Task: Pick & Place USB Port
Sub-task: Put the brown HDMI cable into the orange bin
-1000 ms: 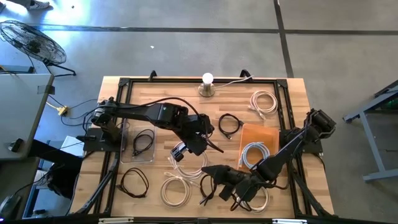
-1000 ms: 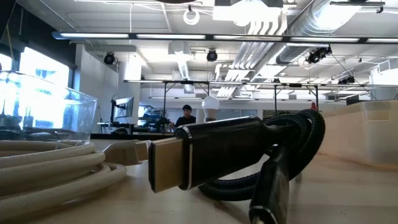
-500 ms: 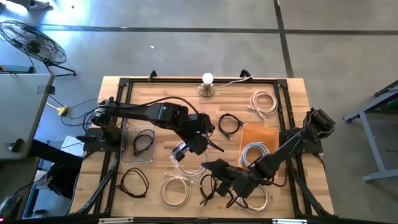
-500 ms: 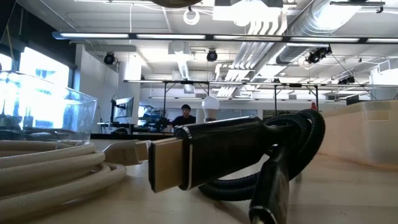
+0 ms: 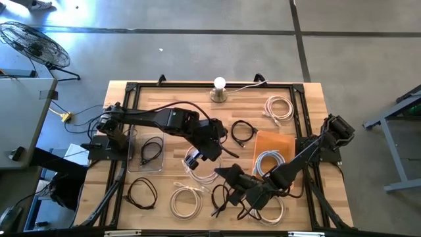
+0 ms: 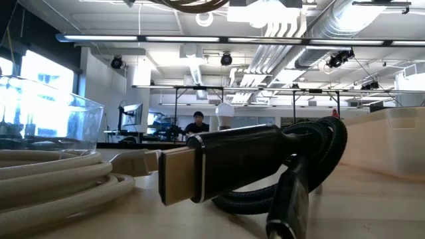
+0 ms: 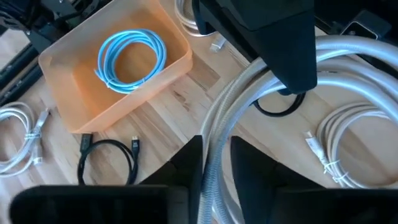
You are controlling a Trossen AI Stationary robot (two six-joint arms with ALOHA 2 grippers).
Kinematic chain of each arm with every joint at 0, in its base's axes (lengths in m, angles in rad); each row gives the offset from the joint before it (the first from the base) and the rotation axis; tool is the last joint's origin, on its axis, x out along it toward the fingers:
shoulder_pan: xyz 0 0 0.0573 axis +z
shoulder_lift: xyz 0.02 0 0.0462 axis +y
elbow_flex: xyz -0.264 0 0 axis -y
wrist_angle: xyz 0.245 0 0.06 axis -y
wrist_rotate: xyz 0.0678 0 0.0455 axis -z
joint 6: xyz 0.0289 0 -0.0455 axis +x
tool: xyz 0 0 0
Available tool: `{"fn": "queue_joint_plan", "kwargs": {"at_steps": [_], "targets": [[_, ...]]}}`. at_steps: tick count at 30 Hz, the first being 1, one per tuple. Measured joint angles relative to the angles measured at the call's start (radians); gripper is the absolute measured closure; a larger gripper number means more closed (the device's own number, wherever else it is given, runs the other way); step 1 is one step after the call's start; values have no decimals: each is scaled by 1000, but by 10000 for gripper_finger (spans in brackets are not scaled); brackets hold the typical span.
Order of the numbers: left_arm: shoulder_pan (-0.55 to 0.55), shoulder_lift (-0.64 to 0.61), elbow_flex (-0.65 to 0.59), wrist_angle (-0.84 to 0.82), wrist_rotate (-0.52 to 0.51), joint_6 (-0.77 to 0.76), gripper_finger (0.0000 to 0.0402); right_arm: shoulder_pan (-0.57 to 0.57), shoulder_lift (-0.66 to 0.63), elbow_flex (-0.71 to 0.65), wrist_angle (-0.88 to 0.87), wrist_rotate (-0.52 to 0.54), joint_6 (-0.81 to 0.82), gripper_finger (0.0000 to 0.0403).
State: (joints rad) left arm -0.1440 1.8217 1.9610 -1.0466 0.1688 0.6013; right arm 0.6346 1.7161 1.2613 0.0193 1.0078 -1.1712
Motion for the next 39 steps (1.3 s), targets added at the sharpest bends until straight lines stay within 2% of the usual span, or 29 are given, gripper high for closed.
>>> {"fn": "queue_joint_plan", "kwargs": {"at_steps": [6, 12, 15, 23, 27, 29, 34, 39], "targets": [[0, 0, 0, 4, -8, -10, 261, 0, 0, 0, -30, 30, 40, 367], [1, 0, 29, 2, -104, -37, 219, 0, 0, 0, -129, 202, 211, 367], [-1, -3, 72, -44, -145, -58, 218, 1, -1, -1, -236, 275, 350, 367], [-19, -2, 189, -47, -181, -57, 218, 3, -7, -1, -626, 282, 863, 367], [-46, -2, 211, -116, -297, -65, 218, 5, -14, -1, -810, 358, 1148, 367], [-60, -1, 211, -175, -402, -86, 218, 11, -27, -1, -889, 340, 1264, 367], [-82, -1, 212, -323, -656, -188, 218, 38, -79, -1, -1084, 221, 1568, 367], [-79, -1, 212, -447, -789, -293, 218, 67, -153, -1, -1309, 47, 1908, 367]]}}
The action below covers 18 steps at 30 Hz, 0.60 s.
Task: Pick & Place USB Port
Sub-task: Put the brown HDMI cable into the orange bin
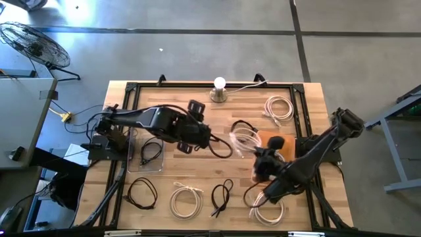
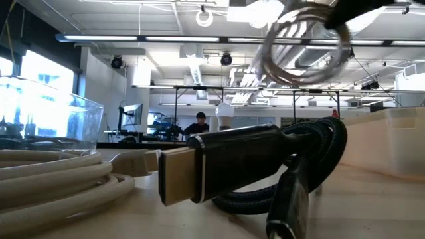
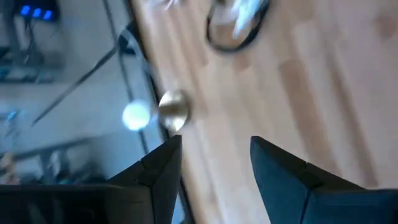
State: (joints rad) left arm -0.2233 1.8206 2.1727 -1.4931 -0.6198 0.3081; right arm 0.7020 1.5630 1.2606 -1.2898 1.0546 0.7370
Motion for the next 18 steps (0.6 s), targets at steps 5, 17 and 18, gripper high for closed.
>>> {"fn": "queue_joint_plan", "kwargs": {"at_steps": [5, 17, 18], "targets": [[0, 0, -8, -79, -104, -37, 218, 15, -71, 0, -193, -211, 335, 367], [1, 2, -120, -78, -177, -2, 218, 31, -255, 0, -177, -582, 429, 367], [1, 2, -133, -78, -194, -2, 218, 35, -275, 0, -156, -599, 423, 367]]}}
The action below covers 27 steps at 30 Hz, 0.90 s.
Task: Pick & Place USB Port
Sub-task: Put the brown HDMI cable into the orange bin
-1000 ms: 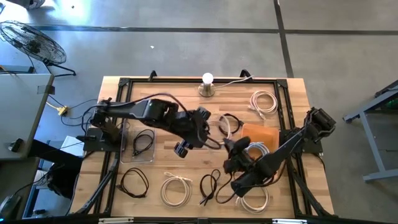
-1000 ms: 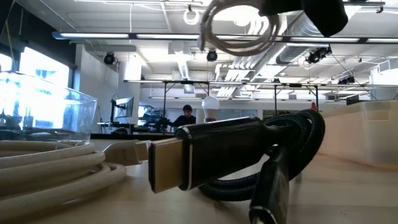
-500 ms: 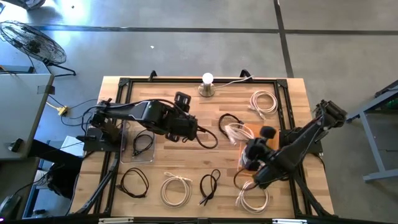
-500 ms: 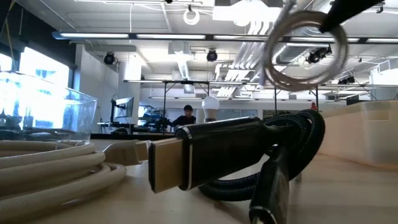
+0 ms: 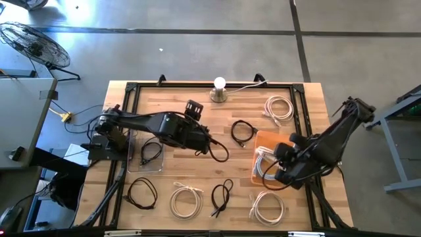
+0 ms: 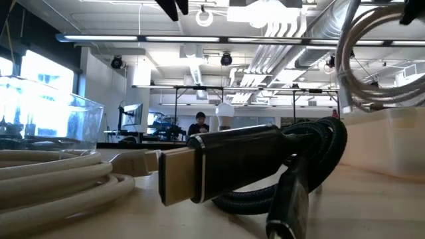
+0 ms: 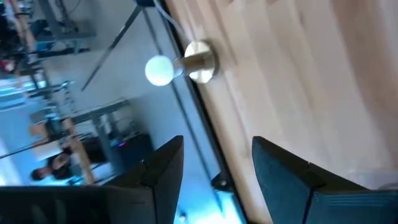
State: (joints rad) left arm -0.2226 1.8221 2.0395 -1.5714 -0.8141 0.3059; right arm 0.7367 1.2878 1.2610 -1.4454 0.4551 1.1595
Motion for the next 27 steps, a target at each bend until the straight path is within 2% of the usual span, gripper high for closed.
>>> {"fn": "queue_joint_plan", "kwargs": {"at_steps": [4, 8, 19, 27], "targets": [[0, 0, -50, 0, -16, 12, 218, 18, -72, 0, 57, -109, 7, 367], [0, 0, -103, 0, -12, 11, 218, 29, -97, 1, 81, -175, 45, 367], [0, -1, -276, 6, 9, -29, 218, 29, -91, 1, 126, -267, 81, 367], [0, -1, -385, 22, 41, -50, 218, 28, -22, 1, 131, -300, 74, 367]]}}
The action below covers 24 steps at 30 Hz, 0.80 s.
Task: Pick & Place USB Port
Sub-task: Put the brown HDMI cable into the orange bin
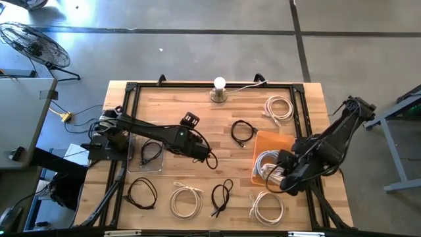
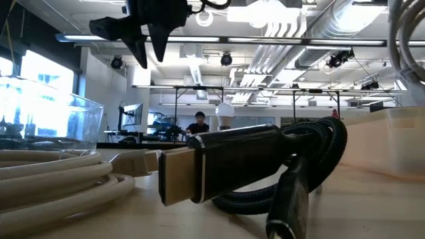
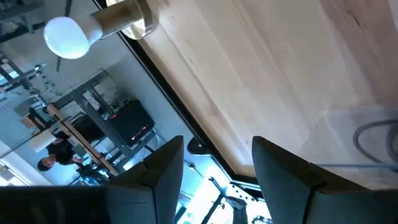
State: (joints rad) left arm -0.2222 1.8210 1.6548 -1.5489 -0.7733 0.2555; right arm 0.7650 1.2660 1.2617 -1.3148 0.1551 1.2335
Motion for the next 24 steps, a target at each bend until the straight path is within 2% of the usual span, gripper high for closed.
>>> {"fn": "queue_joint_plan", "kwargs": {"at_steps": [6, 17, 24], "targets": [[0, 0, -15, 18, 50, -77, 218, -13, 67, -1, 5, -31, -17, 367], [0, 0, -15, 41, 46, -78, 218, -120, 139, -1, 8, -59, -164, 367], [0, 0, -15, 40, 45, -78, 218, -146, 144, -1, -4, -52, -196, 367]]}}
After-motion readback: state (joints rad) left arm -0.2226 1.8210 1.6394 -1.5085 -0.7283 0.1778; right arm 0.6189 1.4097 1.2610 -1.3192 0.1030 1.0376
